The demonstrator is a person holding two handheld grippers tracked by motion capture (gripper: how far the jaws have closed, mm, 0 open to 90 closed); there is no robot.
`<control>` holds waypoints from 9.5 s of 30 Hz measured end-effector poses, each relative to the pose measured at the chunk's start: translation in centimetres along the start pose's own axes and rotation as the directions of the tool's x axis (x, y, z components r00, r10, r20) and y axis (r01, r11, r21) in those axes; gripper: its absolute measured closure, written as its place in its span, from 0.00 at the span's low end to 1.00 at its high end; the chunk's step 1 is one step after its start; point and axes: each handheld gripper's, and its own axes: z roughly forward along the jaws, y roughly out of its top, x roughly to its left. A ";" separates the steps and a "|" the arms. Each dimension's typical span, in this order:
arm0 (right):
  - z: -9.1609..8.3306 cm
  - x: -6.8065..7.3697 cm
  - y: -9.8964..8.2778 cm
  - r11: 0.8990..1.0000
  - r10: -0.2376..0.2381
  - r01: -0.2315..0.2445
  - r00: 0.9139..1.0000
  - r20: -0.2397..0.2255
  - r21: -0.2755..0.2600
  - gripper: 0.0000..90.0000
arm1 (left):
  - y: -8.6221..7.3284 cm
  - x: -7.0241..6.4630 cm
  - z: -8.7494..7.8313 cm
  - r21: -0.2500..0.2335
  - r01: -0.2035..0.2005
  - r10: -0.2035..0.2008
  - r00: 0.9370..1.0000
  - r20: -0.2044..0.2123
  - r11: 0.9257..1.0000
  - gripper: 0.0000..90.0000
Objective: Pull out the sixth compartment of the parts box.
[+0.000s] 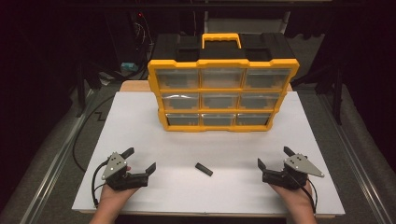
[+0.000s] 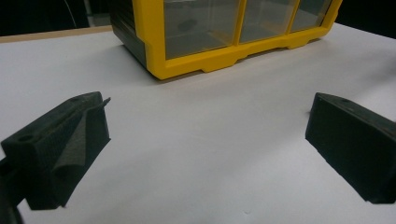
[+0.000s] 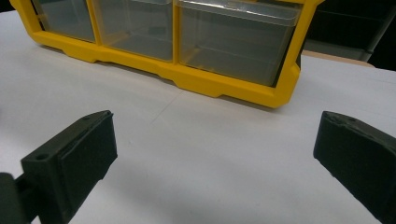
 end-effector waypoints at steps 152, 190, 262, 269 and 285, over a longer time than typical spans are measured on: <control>3.0 2.9 0.5 0.560 -0.826 0.782 0.551 0.116 0.274 0.01 | -0.1 -0.4 -0.1 0.001 0.015 -0.015 0.999 0.050 1.000 0.01; 3.3 5.0 -0.3 0.377 -0.925 0.888 0.348 0.150 0.262 0.21 | -0.2 -0.3 0.0 0.003 0.009 -0.009 0.999 0.046 1.000 0.01; 5.4 5.8 7.7 0.378 -0.912 0.878 0.300 0.279 0.294 0.51 | -1.0 -0.8 0.9 0.039 -0.010 0.006 0.995 0.104 0.999 0.01; 5.4 5.5 8.8 0.379 -0.910 0.876 0.293 0.294 0.297 0.56 | -1.0 -0.8 1.0 0.039 -0.010 0.006 0.994 0.106 0.999 0.02; 5.9 4.9 10.9 0.376 -0.904 0.875 0.274 0.328 0.304 0.67 | -1.0 -0.8 1.0 0.042 -0.017 0.013 0.994 0.108 0.999 0.02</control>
